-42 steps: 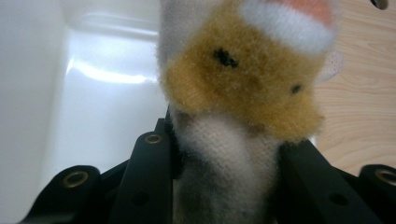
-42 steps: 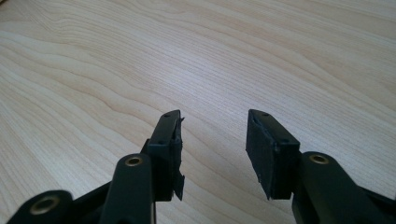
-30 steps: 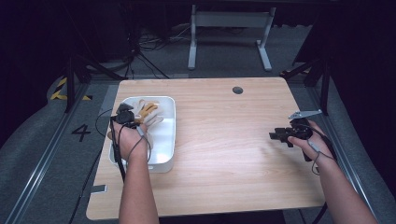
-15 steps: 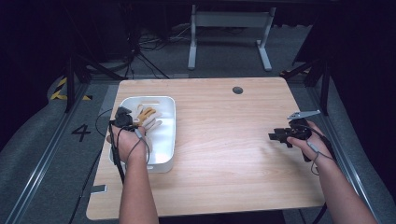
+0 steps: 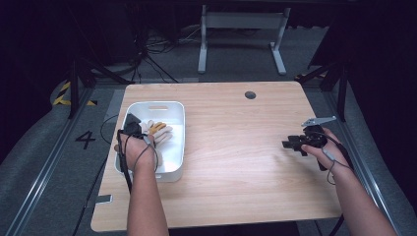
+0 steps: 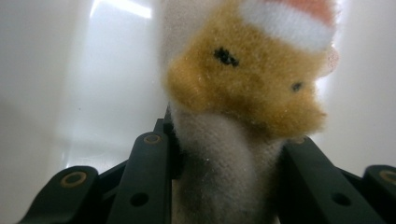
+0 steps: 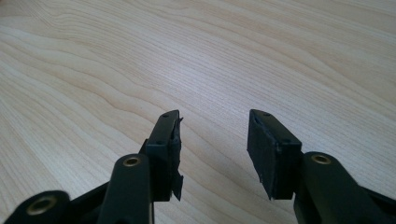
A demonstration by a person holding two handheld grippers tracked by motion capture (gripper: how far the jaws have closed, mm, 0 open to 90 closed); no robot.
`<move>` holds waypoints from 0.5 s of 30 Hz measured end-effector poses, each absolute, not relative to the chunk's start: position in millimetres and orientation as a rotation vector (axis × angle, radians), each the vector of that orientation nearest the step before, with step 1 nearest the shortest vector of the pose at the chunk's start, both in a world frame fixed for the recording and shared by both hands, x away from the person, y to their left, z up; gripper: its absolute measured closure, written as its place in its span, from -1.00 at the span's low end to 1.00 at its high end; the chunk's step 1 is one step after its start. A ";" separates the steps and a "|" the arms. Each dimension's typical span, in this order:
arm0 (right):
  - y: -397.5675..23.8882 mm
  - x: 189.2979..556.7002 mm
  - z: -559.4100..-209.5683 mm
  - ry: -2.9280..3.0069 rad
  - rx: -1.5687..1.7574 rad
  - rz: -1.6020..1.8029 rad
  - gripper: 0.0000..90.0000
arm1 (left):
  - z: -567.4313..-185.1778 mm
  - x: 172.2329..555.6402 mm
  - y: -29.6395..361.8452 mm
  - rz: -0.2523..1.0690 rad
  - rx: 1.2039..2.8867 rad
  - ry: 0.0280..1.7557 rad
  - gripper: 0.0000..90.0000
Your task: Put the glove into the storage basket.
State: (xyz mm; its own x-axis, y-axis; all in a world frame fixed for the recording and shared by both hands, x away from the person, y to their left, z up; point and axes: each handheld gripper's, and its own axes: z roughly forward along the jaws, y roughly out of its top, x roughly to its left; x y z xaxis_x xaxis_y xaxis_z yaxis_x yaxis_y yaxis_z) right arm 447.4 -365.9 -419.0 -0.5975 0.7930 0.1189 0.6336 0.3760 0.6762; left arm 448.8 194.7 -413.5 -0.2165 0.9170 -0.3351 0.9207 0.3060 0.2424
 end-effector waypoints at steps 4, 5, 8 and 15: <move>-365.8 447.5 -419.5 2.410 1.273 1.032 0.23 | -414.6 449.2 194.1 -0.028 1.645 2.178 0.51; -365.8 447.5 -419.5 2.410 1.273 1.032 0.23 | -414.6 449.2 194.1 -0.028 1.645 2.178 0.51; -365.6 447.2 -419.3 2.410 1.273 1.034 0.22 | -415.1 449.4 193.2 -0.026 1.650 2.184 0.51; -366.1 447.6 -419.6 2.410 1.269 1.035 0.22 | -414.9 451.4 191.0 -0.007 1.681 2.190 0.41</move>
